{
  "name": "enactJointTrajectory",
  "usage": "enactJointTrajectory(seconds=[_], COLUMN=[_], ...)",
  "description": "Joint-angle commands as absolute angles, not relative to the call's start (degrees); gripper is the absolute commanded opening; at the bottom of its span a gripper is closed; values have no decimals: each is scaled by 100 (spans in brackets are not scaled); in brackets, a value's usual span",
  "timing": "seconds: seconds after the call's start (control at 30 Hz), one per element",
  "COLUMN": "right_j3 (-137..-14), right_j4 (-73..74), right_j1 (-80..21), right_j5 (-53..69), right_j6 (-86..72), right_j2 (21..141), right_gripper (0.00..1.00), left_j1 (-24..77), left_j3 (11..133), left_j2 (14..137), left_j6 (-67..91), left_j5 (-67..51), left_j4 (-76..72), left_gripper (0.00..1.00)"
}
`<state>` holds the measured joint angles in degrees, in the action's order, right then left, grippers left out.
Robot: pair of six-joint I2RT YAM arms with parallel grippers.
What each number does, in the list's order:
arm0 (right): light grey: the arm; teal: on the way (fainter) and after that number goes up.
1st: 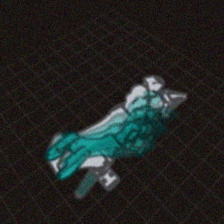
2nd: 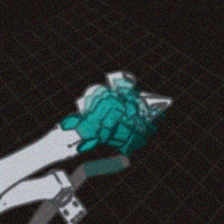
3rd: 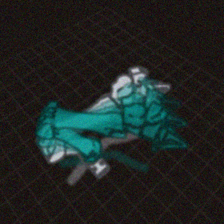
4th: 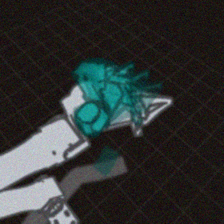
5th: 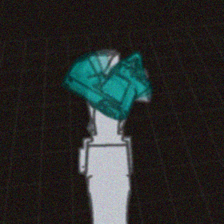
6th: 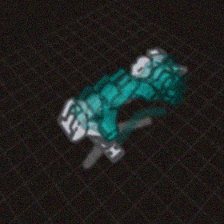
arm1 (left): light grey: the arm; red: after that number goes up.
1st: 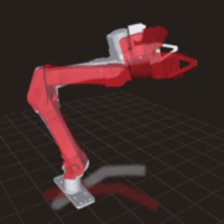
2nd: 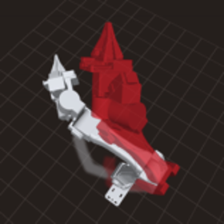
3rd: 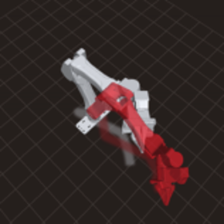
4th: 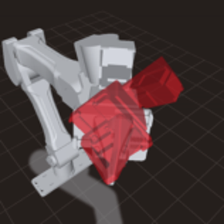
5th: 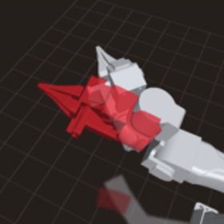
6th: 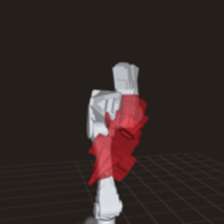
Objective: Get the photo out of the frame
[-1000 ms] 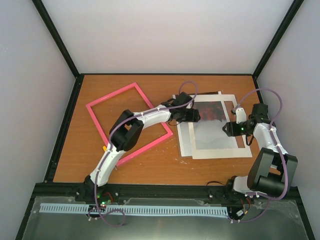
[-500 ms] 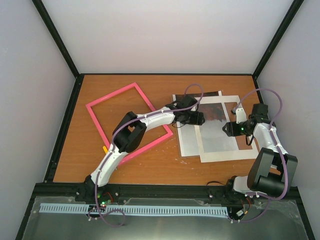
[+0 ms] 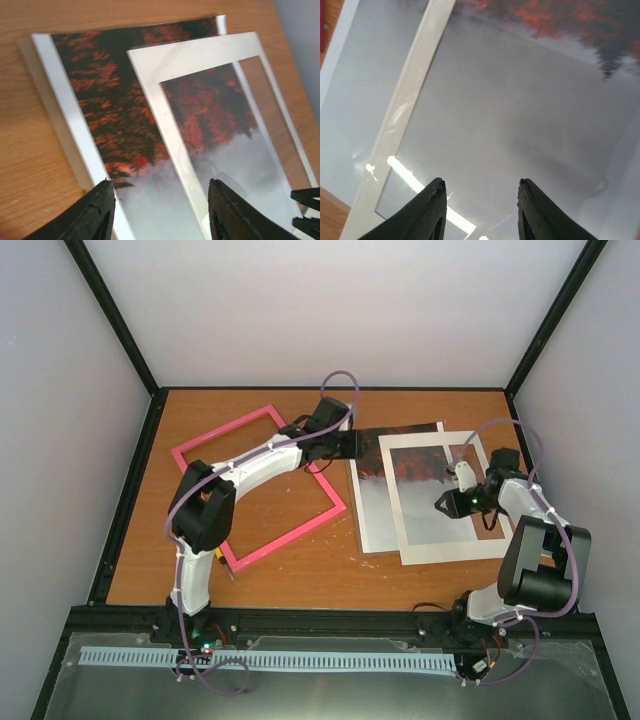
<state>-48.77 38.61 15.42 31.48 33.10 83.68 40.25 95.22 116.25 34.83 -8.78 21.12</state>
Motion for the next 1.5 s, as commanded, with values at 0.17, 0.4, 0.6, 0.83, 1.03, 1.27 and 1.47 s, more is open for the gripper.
enactJointTrajectory(seconds=[0.17, 0.4, 0.6, 0.83, 1.03, 1.27, 1.47], right_j3=[-5121, -4993, -5023, -4992, -4995, -4992, -4991], right_j4=[3802, 3625, 3713, 3735, 3746, 3744, 3735], right_j1=[803, 782, 782, 780, 774, 782, 780], right_j5=[2913, 2739, 2769, 2749, 2734, 2740, 2742], right_j6=[3426, 3459, 3394, 3356, 3348, 3351, 3344], right_j2=[9007, 9502, 9752, 9848, 9872, 9859, 9854], right_gripper=[38, 37, 35, 35, 35, 35, 35], left_j1=[3644, 3531, 3489, 3480, 3479, 3419, 3419], left_j3=[9290, 9741, 10282, 10454, 10393, 10202, 10132], left_j2=[12058, 12643, 13092, 13345, 13351, 13339, 13307], left_j6=[3613, 3610, 3608, 3695, 3763, 4182, 4537], left_j5=[-1532, -1857, -1983, -1987, -2114, -2823, -3062], left_j4=[2241, 2318, 2491, 2676, 2600, 2051, 1660], left_gripper=[48, 47, 46, 46, 46, 46, 46])
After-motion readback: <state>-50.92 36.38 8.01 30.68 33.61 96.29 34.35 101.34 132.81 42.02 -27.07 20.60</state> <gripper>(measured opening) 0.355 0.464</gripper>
